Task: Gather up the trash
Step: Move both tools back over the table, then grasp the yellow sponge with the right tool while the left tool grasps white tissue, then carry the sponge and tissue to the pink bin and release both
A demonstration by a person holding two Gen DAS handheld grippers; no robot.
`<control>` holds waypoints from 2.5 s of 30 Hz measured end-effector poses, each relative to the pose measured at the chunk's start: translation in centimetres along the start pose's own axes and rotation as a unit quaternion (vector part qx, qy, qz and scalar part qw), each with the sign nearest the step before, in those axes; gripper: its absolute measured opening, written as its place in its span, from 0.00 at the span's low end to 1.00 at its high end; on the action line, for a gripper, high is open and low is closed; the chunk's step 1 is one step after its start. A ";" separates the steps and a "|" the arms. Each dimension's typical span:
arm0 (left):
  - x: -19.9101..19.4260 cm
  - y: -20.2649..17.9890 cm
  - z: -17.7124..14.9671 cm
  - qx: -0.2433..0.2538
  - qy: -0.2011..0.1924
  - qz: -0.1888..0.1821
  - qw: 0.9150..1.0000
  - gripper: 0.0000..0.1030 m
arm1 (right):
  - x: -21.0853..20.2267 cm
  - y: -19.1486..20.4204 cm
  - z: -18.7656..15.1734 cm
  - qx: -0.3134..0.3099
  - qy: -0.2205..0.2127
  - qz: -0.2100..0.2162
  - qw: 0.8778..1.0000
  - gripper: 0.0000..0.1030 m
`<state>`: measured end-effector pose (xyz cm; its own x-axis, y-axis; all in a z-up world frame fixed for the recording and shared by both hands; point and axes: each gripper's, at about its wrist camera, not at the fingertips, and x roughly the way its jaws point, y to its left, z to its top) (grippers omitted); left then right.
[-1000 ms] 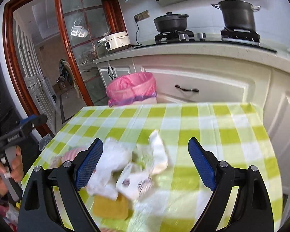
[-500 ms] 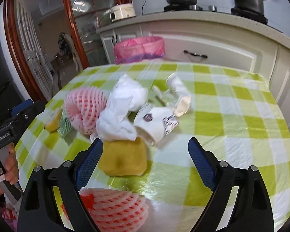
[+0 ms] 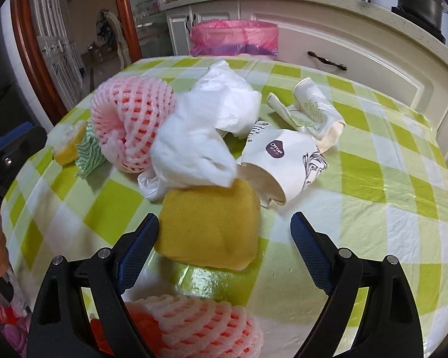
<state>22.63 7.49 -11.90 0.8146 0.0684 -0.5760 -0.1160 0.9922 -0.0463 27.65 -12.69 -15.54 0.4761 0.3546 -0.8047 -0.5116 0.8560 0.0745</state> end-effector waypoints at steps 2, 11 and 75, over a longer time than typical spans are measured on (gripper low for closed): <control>0.2 -0.5 -0.1 0.007 0.005 -0.009 1.000 0.86 | 0.5 -0.2 0.2 0.002 0.013 0.002 1.000 0.74; 1.3 -4.0 -0.3 0.033 0.027 -0.045 0.998 0.85 | -1.2 -3.7 -0.4 0.050 -0.012 0.025 0.998 0.28; 1.0 -0.5 9.8 0.017 -0.072 -0.059 0.996 0.16 | -5.1 0.7 12.8 -0.013 -0.158 0.085 0.984 0.28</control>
<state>29.09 8.13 -4.49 0.8949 -0.0369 -0.4448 0.0026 0.9970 -0.0776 34.04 -9.11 -3.81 0.5781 0.5944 -0.5591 -0.6197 0.7655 0.1731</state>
